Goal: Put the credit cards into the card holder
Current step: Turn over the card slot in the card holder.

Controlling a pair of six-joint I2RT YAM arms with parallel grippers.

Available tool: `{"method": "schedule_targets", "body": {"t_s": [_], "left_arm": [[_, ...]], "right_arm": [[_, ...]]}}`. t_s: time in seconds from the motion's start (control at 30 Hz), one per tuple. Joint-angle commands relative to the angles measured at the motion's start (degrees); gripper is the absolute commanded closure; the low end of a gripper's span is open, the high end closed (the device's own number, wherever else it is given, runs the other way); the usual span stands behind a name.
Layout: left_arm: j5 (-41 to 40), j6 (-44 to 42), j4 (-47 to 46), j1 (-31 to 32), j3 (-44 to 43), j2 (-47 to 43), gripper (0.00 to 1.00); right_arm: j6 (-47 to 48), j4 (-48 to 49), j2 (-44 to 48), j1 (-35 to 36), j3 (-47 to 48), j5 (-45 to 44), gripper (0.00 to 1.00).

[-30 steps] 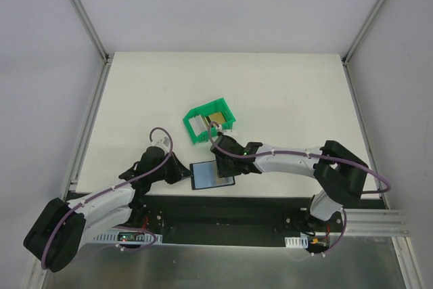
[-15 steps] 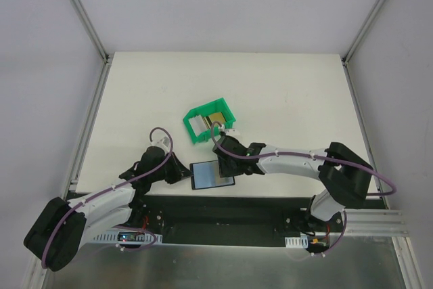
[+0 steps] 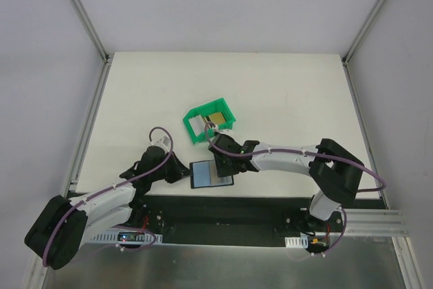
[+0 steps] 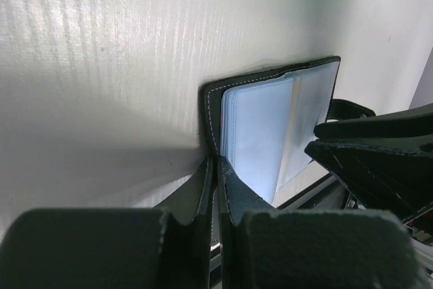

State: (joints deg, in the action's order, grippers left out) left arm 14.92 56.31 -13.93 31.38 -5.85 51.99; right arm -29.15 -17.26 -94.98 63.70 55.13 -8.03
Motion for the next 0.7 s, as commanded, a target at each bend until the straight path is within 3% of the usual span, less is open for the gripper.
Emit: {"method": "schedule_targets", "body": {"t_s": [0.0, 0.23, 0.37, 0.67], "left_arm": [[0.02, 0.37, -1.97, -0.53, 0.05, 1.27, 1.0], [-0.15, 0.55, -2.24, -0.53, 0.05, 1.54, 1.0], [0.02, 0.38, -2.15, -0.53, 0.05, 1.45, 1.0], [0.29, 0.29, -2.15, -0.53, 0.05, 1.19, 1.0]], "right_arm": [[1.2, 5.12, -3.54, 0.46, 3.31, 6.79, 0.68], [2.25, 6.45, -3.55, 0.46, 5.51, 6.98, 0.69], [2.16, 2.59, -4.16, 0.63, 6.91, 4.08, 0.77], [2.87, 5.9, -4.69, 0.63, 7.09, 7.14, 0.77]]}}
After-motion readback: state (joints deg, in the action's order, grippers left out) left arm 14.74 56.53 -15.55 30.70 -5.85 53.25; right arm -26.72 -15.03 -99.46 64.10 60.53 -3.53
